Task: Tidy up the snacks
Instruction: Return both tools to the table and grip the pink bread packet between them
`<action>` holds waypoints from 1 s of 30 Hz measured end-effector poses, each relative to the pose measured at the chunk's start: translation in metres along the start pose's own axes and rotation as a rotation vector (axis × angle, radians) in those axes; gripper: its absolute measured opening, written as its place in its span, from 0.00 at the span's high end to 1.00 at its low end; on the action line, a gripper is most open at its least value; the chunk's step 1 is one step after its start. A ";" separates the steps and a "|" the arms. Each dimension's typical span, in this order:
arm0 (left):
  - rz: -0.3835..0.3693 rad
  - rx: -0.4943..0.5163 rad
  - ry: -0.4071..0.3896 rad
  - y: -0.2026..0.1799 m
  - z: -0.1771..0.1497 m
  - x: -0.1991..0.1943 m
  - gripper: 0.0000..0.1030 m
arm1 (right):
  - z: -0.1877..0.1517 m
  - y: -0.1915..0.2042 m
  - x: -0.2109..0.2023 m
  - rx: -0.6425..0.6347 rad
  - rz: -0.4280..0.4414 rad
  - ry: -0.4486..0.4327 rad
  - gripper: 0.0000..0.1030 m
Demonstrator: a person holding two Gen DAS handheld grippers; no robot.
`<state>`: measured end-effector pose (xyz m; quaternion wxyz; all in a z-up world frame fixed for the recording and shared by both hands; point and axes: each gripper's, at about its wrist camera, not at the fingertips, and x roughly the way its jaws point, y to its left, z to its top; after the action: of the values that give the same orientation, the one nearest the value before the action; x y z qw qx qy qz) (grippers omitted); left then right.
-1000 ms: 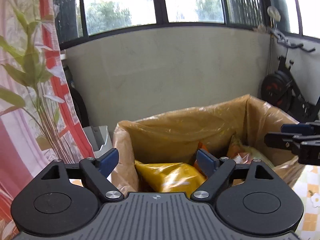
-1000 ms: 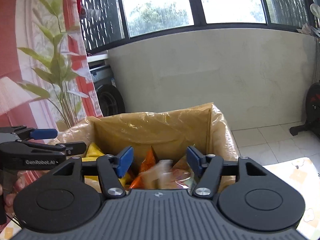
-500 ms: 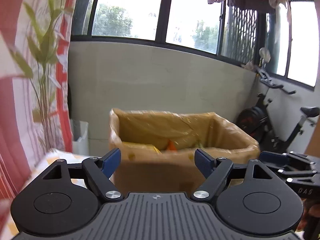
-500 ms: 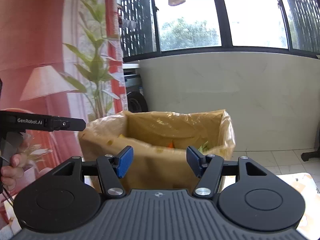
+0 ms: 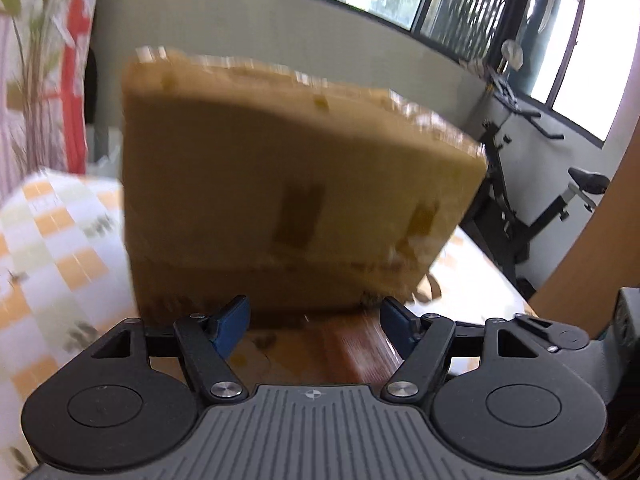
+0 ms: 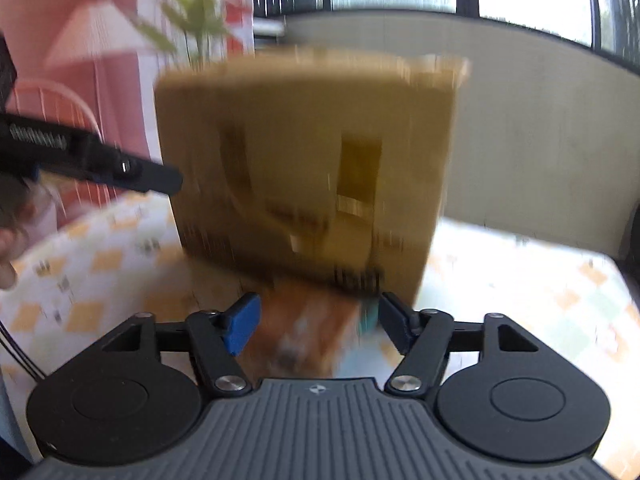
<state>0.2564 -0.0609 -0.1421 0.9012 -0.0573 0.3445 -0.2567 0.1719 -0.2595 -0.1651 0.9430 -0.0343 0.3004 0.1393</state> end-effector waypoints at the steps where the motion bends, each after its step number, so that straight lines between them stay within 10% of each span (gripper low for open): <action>1: -0.009 -0.012 0.024 -0.001 -0.003 0.010 0.29 | -0.005 0.001 0.005 -0.004 0.002 0.022 0.31; 17: -0.079 -0.046 0.244 -0.007 -0.029 0.109 0.44 | -0.039 0.013 0.040 -0.044 0.077 -0.016 0.18; 30: -0.088 -0.066 0.221 -0.009 -0.041 0.110 0.46 | -0.043 0.000 0.034 0.014 0.145 -0.026 0.29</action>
<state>0.2951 -0.1212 -0.2356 0.8432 -0.0735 0.4472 -0.2891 0.1750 -0.2577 -0.2198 0.9343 -0.0039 0.2910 0.2057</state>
